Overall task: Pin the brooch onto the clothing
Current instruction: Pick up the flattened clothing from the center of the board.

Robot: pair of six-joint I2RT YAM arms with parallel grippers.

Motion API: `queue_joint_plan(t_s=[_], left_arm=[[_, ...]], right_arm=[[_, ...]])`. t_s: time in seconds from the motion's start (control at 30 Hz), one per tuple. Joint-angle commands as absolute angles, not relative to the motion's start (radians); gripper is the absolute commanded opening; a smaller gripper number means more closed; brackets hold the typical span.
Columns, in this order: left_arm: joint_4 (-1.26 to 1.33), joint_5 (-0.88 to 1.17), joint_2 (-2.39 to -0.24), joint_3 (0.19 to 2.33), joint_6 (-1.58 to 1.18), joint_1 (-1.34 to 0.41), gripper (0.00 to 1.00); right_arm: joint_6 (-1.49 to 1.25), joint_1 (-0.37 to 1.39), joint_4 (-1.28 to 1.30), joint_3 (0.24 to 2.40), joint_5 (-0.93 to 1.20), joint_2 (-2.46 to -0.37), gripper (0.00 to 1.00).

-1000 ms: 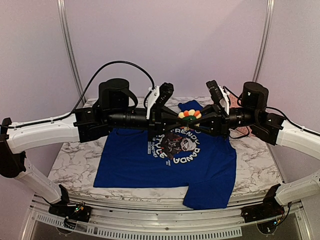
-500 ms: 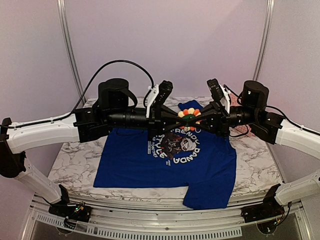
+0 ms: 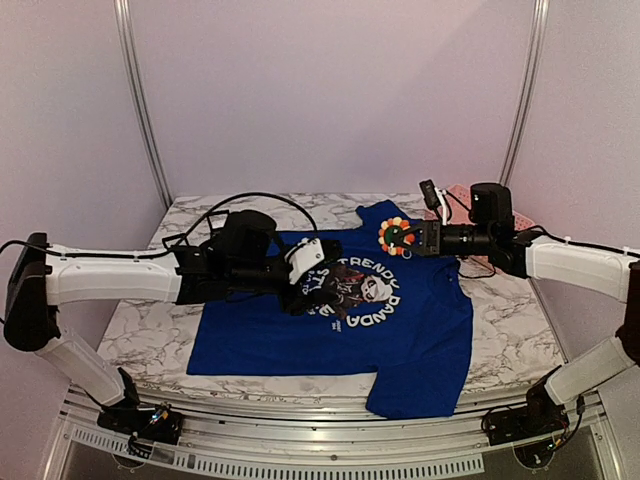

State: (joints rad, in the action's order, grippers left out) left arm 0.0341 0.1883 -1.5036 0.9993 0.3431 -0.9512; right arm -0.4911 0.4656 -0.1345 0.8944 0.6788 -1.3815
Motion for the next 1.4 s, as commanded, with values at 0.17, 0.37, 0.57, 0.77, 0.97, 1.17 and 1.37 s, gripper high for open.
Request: queue_joint_plan(t_s=[0.17, 0.37, 0.57, 0.77, 0.97, 1.17, 1.37], left_arm=[[-0.079, 0.034, -1.555, 0.708, 0.814, -0.877, 0.67], [-0.099, 0.034, -1.5, 0.562, 0.968, -0.846, 0.67], [-0.205, 0.141, -1.451, 0.577, 0.953, -0.827, 0.72], [-0.337, 0.306, -1.635, 1.005, 0.662, -0.877, 0.75], [-0.419, 0.329, -2.061, 1.514, 0.51, -0.934, 0.72], [-0.564, 0.305, -2.312, 1.852, 0.486, -0.947, 0.71], [-0.62, 0.299, -2.375, 1.883, 0.487, -0.983, 0.73]], right_arm=[[-0.623, 0.357, -0.206, 0.795, 0.724, -1.532, 0.0], [-0.623, 0.295, -0.213, 0.747, 0.756, -1.596, 0.0], [-0.641, 0.255, -0.275, 0.729, 0.791, -1.651, 0.0], [-0.615, 0.244, -0.273, 0.758, 0.824, -1.705, 0.0], [-0.631, 0.213, -0.307, 0.747, 0.858, -1.71, 0.0], [-0.641, 0.214, -0.289, 0.729, 0.836, -1.703, 0.0], [-0.666, 0.213, -0.31, 0.7, 0.839, -1.696, 0.0]])
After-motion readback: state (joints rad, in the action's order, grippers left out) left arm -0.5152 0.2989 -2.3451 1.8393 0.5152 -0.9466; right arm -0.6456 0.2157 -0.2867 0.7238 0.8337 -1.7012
